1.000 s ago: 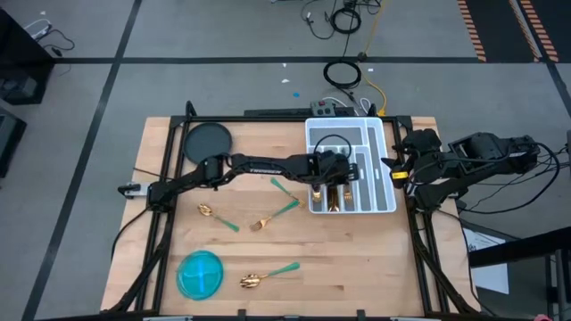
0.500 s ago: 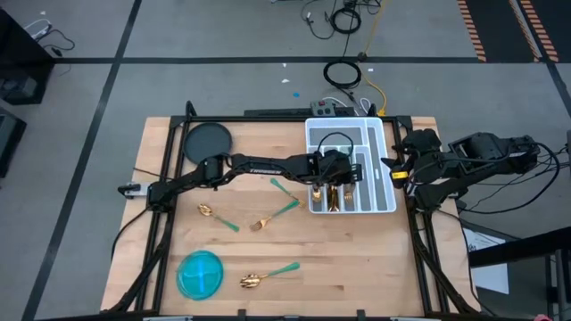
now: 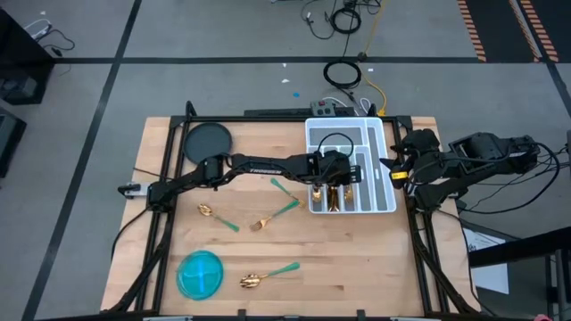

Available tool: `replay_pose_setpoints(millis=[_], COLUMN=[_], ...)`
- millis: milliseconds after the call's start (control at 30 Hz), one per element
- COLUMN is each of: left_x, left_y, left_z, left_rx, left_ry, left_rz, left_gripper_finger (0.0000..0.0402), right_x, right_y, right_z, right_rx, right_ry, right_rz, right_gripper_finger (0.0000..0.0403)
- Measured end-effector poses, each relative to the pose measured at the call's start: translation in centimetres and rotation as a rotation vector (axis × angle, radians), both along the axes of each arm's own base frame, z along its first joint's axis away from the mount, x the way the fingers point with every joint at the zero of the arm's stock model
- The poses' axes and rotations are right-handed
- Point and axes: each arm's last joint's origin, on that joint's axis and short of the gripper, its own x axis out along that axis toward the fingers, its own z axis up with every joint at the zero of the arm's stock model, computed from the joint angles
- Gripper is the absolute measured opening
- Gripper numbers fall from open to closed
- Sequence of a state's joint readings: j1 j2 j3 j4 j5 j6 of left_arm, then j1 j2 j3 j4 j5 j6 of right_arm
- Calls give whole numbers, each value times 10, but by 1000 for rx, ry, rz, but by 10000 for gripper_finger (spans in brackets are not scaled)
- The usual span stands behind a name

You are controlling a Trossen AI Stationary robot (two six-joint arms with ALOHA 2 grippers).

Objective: Sort silverware
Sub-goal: Put the top green spoon into the left slot of the white silverware tray

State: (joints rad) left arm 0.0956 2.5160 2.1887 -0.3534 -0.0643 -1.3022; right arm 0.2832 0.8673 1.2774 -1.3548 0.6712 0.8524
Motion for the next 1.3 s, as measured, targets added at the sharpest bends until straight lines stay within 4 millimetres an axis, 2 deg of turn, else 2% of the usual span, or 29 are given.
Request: replay_pose_setpoints(millis=[133, 267, 367, 467, 567, 667, 767, 833, 933, 1067, 1133, 1300], left_x=[1, 5, 1, -15, -43, -83, -129, -155, -191, -228, -242, -264], left_y=[2, 11, 19, 23, 31, 38, 32, 26, 12, -14, -26, -55], left_z=[1, 15, 52, 104, 151, 191, 227, 241, 244, 243, 239, 212], left_rx=[-11, -56, 6, 136, 280, 473, 649, 714, 724, 653, 645, 620], left_ry=[-14, -152, -290, -378, -366, -259, -121, -23, 141, 276, 332, 392], left_rz=[-19, -207, -336, -418, -493, -588, -685, -762, -935, -1105, -1161, -1294], left_gripper_finger=[49, 49, 50, 50, 50, 50, 50, 50, 50, 50, 50, 50], right_x=[0, 0, -1, -2, -5, -9, -12, -14, -16, -17, -17, -17], right_y=[0, 0, 0, 0, -1, -2, -2, -3, -3, -4, -4, -4], right_z=[0, 0, 0, 0, 1, 1, 2, 2, 2, 1, 1, 1], right_rx=[0, -8, -29, -44, -43, -33, -34, -37, -42, -50, -56, -56], right_ry=[1, 22, 37, 50, 43, 39, 36, 35, 42, 60, 64, 64], right_rz=[1, 32, 56, 72, 82, 99, 108, 115, 118, 124, 130, 130], right_gripper_finger=[242, 242, 242, 242, 242, 242, 242, 242, 242, 242, 242, 242])
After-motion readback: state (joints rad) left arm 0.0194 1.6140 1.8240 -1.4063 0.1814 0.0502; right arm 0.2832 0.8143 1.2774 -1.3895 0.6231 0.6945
